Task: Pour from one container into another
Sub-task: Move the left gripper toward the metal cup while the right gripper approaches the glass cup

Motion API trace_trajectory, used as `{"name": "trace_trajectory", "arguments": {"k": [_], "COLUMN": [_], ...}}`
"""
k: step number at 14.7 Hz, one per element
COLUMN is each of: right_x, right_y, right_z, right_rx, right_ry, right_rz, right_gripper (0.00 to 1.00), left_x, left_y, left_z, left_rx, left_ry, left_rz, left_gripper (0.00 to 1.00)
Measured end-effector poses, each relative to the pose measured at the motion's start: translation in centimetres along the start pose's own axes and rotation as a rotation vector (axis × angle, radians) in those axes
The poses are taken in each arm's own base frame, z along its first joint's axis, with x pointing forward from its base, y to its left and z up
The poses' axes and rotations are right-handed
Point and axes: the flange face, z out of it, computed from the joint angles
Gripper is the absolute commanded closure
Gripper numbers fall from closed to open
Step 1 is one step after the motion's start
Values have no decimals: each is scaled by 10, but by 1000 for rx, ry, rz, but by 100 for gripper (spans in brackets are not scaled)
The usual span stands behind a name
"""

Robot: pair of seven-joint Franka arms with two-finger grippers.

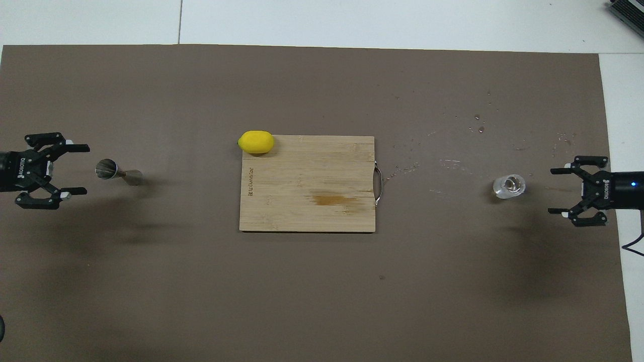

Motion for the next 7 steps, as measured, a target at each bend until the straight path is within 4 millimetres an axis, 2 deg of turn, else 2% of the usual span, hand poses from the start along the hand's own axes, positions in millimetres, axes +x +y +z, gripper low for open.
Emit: {"name": "trace_trajectory", "arguments": {"k": [2, 4, 7], "right_x": [-13, -27, -36], "right_y": [8, 13, 17], "right_z": [15, 32, 47], "right_rx": [30, 58, 65], "right_ry": [14, 32, 70], "right_rz": [-54, -92, -128], "right_gripper": [0, 0, 0], "left_x": [-30, -52, -65], "left_y": [-6, -7, -12], "left_z": [-1, 1, 2], "left_rx": [16, 6, 27], "left_ry": [50, 96, 157], "left_rz": [52, 54, 42], "left_gripper": [0, 0, 0]}}
